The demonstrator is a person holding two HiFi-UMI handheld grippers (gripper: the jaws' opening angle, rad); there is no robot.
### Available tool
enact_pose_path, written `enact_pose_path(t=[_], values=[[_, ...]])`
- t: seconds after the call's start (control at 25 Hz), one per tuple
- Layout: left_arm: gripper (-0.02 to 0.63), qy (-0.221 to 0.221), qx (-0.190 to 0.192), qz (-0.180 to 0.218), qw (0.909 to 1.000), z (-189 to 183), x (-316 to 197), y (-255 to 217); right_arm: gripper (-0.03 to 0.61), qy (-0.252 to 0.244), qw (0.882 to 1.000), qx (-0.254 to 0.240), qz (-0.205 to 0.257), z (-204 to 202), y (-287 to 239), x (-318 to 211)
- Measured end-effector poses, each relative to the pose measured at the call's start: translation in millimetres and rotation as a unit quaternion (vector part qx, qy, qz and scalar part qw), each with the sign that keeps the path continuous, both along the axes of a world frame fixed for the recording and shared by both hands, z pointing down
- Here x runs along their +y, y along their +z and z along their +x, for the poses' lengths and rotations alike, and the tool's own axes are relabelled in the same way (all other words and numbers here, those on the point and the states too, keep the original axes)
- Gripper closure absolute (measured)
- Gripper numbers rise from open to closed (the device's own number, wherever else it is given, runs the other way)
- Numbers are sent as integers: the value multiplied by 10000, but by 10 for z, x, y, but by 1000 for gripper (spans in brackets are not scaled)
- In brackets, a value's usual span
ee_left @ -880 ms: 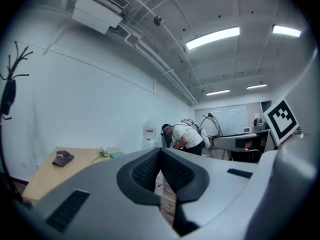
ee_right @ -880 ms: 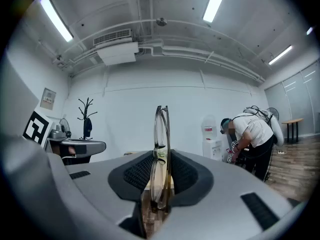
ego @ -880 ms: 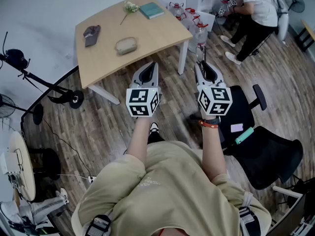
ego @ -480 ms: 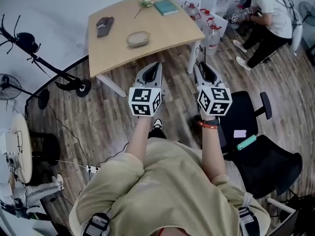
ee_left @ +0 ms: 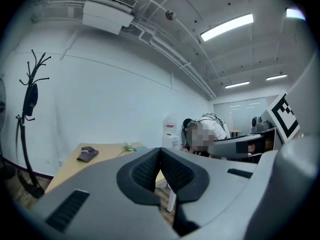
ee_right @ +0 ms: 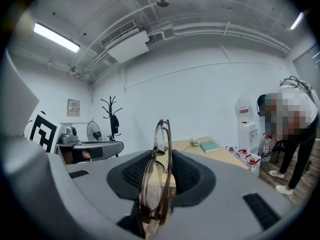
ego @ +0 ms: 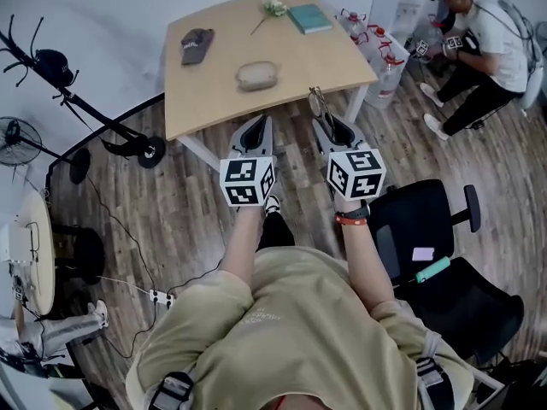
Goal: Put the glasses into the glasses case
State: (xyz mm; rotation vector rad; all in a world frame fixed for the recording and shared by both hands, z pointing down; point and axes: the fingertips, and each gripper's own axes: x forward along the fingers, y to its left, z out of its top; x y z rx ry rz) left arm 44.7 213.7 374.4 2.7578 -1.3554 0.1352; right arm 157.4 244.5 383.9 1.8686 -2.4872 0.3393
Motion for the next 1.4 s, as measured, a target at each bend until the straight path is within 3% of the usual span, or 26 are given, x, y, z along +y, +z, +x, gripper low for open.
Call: enact_pose_path(t=[0.36,0.72,1.04,1.4], values=[[592,-350,155,-47,9993,-452,-1534,-100,446,-439,9989,-3,-132,-434,-39,-1538],[592,-518,228,-317,9979,-834,-2671,65,453,-791,9961,153,-363,-883,102,-2778],[592,-392,180,-535,9976,-1131,-3627,262,456,-1021,9924,98,-674,-1264,327,-3788],[591,-133,72,-769,9969,-1182,-4422,614,457,-1242,9851,-210,-1171,-1311,739,-4589]])
